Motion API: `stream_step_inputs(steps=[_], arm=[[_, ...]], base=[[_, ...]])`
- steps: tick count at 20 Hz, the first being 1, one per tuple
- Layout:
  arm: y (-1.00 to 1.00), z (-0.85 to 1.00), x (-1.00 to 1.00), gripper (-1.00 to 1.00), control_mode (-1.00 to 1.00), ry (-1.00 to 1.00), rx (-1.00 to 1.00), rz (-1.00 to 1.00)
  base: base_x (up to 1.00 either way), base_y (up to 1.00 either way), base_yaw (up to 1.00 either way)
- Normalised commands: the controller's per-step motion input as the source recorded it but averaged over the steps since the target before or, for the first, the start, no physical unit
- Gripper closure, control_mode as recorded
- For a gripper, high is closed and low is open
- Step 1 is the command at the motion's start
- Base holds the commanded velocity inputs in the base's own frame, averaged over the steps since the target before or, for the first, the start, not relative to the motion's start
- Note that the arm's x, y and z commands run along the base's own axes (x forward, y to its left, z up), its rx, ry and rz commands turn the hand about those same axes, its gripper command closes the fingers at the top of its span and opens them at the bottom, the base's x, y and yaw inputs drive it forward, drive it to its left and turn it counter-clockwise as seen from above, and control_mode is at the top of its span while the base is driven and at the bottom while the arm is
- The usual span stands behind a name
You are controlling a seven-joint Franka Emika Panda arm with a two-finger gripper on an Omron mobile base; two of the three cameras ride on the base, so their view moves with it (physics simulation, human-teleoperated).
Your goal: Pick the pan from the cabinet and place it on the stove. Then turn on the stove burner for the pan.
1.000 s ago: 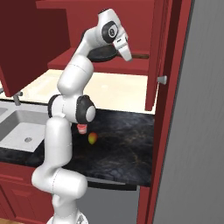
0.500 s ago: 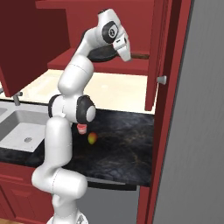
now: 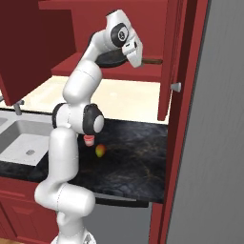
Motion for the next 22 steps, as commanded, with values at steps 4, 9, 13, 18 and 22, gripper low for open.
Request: stream_step_inputs(steps=[4,9,13,18,22], arm=[[0.00,-0.03,-0.03,1.00,-1.00,-0.11,-0.16,0.00],[0.00,0.00,-0.02,1.00,-1.00,-0.09,-0.16,0.00],[0.00,-0.01,0.00,1.00,-1.00,-0.09,-0.15,0.00],[0.00,-0.11,-0.02,1.00,-1.00,-0.17,-0.12,0.00],[0.00,-0.02,-0.12,1.00,-1.00,-0.24,-0.11,0.00]], base=[[0.00,0.00,0.00],[0.00,0.00,0.00],[0.00,0.00,0.00],[0.00,0.00,0.00],[0.00,0.00,0.00]])
